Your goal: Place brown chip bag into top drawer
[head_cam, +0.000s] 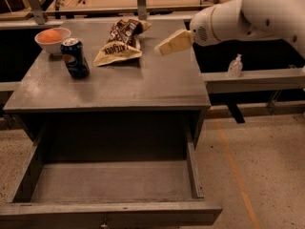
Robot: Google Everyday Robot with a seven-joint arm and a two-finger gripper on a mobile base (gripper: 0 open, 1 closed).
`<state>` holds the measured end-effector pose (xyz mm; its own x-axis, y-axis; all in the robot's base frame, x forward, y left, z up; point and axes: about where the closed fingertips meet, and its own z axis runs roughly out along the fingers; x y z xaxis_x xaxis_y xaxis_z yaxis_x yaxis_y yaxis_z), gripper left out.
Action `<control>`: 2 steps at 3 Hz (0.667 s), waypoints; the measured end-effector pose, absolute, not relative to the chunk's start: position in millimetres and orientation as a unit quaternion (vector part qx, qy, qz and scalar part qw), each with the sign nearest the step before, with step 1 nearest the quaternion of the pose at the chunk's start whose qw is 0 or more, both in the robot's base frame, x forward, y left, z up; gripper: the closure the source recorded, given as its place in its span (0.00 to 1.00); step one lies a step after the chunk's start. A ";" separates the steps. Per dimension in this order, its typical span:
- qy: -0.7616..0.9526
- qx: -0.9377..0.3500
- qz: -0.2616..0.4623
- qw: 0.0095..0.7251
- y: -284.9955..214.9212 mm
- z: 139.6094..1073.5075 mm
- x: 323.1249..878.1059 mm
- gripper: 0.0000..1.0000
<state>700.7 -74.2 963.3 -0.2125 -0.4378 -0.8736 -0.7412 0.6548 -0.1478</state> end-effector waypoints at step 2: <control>0.782 -0.373 0.192 0.461 19.6 912.2 756.8 0.00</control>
Offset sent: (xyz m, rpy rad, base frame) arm 0.0759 0.1421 -0.0701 0.0706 0.1384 0.0514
